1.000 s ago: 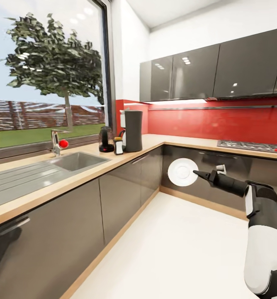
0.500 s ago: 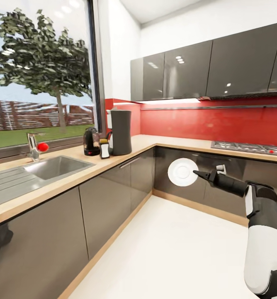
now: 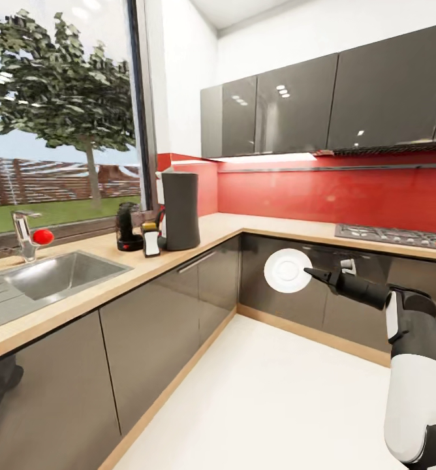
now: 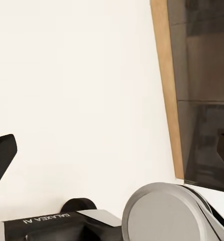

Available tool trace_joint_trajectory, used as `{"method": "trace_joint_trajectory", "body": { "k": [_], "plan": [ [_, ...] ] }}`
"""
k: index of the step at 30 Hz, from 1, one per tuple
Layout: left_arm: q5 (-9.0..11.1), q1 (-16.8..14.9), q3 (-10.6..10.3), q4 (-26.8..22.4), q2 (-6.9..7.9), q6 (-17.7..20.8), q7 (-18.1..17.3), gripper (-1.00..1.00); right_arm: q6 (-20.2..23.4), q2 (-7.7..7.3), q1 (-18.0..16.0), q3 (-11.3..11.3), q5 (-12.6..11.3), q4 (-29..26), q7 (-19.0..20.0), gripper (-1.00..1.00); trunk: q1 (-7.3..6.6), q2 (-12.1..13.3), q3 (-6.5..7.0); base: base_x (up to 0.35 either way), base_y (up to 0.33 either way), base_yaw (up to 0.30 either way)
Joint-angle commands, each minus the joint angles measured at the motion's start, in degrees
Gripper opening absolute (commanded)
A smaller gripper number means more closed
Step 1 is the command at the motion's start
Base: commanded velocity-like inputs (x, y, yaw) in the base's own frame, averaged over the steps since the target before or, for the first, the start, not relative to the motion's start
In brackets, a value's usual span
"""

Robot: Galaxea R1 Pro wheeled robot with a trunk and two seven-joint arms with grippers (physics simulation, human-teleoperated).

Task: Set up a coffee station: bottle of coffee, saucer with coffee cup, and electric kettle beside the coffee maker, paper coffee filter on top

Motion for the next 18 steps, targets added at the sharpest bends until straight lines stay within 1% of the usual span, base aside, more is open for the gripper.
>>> {"method": "trace_joint_trajectory", "body": {
  "k": [1, 9, 18],
  "plan": [
    [-0.3, 0.0, 0.5, 0.0, 0.01, 0.6, -0.2, 1.00, 0.5, 0.03, -0.1, -0.2, 0.5, 0.0, 0.6, -1.00, 0.02, 0.0, -0.07, 0.316, -0.101, 0.000],
    [-0.3, 0.0, 0.5, 0.0, 0.01, 0.6, -0.2, 1.00, 0.5, 0.04, -0.1, -0.2, 0.5, 0.0, 0.6, -1.00, 0.02, 0.0, -0.07, 0.315, -0.114, 0.000],
    [-0.3, 0.0, 0.4, 0.0, 0.01, 0.6, -0.2, 1.00, 0.5, 0.03, -0.1, -0.2, 0.5, 0.0, 0.5, -1.00, 0.02, 0.0, -0.07, 0.297, -0.193, 0.000]
  ]
}}
